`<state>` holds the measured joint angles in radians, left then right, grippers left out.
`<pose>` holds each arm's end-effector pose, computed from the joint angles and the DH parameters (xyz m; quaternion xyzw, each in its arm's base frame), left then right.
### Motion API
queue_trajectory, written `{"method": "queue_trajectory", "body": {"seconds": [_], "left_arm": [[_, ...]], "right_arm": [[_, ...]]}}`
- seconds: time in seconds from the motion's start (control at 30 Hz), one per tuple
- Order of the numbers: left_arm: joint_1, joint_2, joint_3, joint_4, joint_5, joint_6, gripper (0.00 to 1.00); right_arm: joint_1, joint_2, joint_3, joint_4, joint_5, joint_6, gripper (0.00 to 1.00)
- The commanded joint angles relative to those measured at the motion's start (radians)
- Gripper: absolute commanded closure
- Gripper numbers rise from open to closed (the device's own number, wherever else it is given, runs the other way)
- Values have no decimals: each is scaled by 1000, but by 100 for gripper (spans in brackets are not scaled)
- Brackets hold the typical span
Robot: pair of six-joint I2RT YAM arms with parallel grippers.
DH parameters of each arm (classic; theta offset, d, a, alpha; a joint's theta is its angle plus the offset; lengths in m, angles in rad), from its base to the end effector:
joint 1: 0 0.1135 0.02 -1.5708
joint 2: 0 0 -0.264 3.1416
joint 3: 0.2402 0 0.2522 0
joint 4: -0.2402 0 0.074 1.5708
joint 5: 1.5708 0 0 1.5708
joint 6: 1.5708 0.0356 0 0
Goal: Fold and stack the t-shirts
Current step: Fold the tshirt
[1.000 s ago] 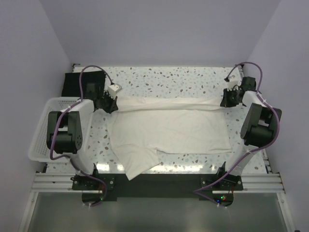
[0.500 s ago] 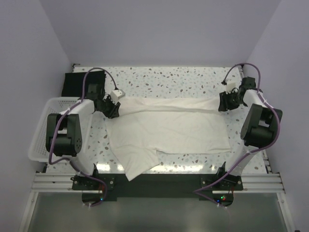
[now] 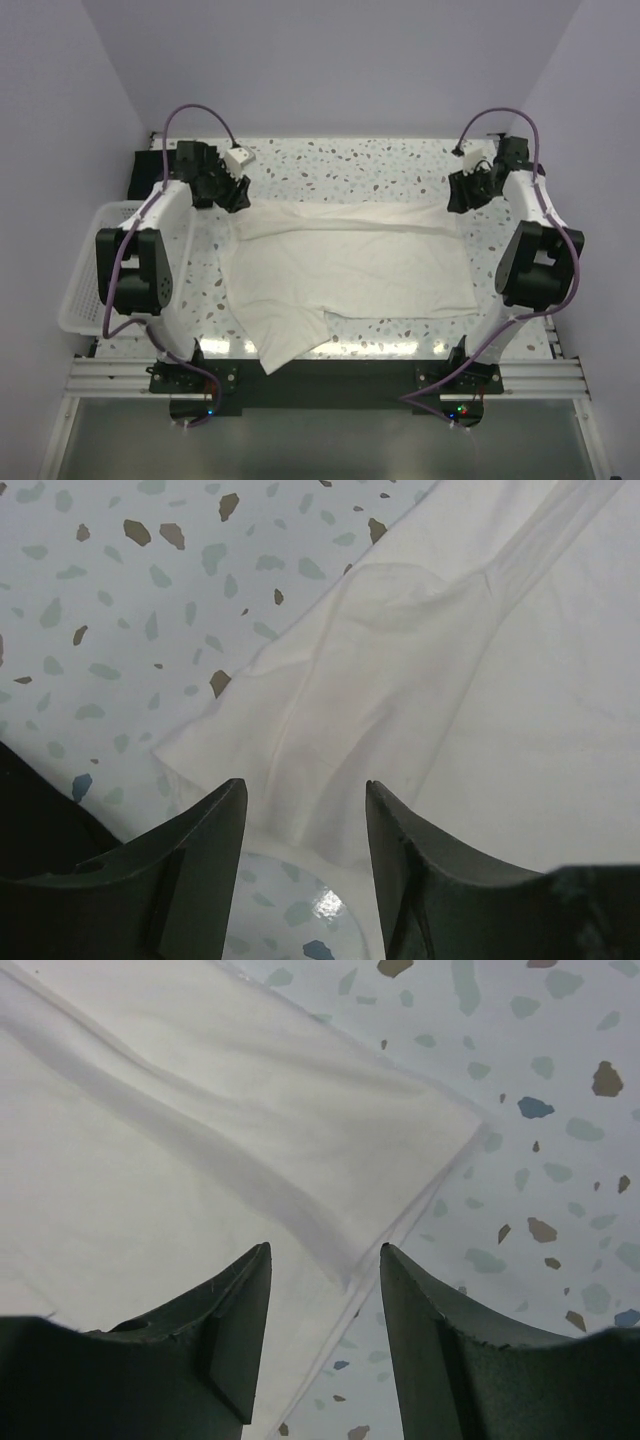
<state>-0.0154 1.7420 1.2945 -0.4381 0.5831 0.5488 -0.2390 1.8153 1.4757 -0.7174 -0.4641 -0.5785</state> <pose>0.3771 -0.0254 0.2414 0.3439 0.8396 -0.1764 0.3817 0.3797 -0.0761 0.2525 -0.2166 0.9179 0.1058 0.3153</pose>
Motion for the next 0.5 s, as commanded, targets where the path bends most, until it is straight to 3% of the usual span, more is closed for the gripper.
{"method": "queue_trajectory", "body": {"seconds": [0.0,0.13,0.47], "left_arm": [[-1,48,43,-48,4,-15,43],[-15,91,69,-85,-26,36,43],[-27,263,296,-160,-144,-9,46]], "right_arm": [[29,45,43,-155,-50,-153,48],[67,84,61,-220,-19,-254,43],[109,164,80,-241,68,-386,45]]}}
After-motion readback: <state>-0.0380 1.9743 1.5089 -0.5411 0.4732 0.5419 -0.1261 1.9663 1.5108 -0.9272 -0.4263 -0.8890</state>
